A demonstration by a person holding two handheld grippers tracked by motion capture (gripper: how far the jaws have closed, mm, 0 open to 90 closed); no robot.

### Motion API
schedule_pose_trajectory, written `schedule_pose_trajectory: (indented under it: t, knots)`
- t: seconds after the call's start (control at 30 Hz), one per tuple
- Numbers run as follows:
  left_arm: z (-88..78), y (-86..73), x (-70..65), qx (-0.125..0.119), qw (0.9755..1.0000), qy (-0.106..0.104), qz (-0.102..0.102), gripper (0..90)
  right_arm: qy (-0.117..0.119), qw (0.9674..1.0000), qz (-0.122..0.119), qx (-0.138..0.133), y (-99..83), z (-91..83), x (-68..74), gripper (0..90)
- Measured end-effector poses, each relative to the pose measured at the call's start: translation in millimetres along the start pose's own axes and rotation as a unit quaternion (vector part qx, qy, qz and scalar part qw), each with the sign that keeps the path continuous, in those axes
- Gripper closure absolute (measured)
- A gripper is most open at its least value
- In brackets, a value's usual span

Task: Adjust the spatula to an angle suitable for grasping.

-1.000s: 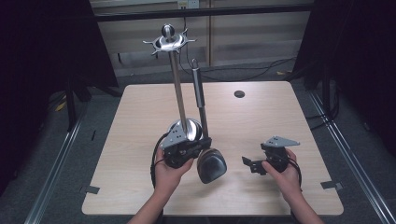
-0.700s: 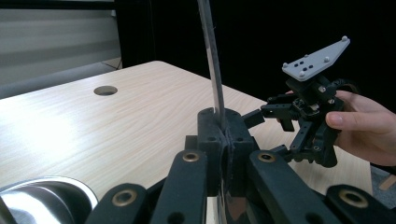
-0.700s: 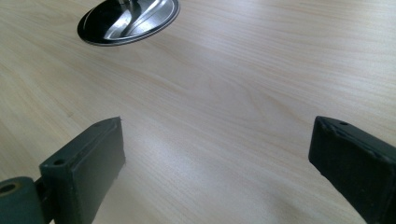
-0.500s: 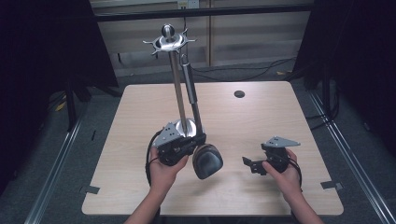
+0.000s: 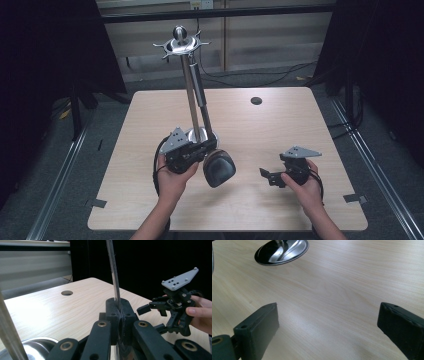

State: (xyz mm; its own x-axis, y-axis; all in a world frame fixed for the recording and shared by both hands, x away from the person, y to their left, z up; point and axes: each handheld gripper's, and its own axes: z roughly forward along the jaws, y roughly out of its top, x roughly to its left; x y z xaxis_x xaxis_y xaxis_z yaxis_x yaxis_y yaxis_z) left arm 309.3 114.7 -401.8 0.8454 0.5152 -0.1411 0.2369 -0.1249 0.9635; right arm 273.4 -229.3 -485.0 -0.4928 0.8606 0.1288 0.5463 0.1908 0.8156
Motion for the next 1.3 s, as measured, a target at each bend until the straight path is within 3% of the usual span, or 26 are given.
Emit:
schedule_pose_trajectory:
  t: [0.23,0.3,0.33,0.53,0.9,1.3]
  knots:
    - [2.2,-3.2,5.7,0.006,0.9999,0.009,-0.006,87.7,0.0,1.0,0.0,-0.001,0.4,-0.3,0.3,3.4]
    - [3.0,-4.6,8.1,0.003,1.0,0.002,-0.004,87.7,0.0,1.0,0.0,-0.001,0.3,-0.1,0.3,3.3]
    - [2.8,-4.7,8.5,0.006,0.9999,0.013,-0.002,87.6,0.0,1.0,0.0,-0.001,0.2,0.0,0.3,3.4]
    - [4.7,-7.9,19.2,-0.003,0.9999,0.014,-0.009,86.4,0.001,1.0,-0.001,0.001,0.1,-0.5,0.4,3.4]
    - [4.8,-7.7,37.1,0.0,0.999,0.045,-0.002,84.1,0.006,1.0,0.0,-0.004,0.8,-1.5,-0.8,3.3]
    - [7.6,-5.8,47.6,-0.002,0.999,0.043,-0.004,81.6,0.006,1.0,0.0,-0.003,0.3,-2.9,-3.0,3.3]
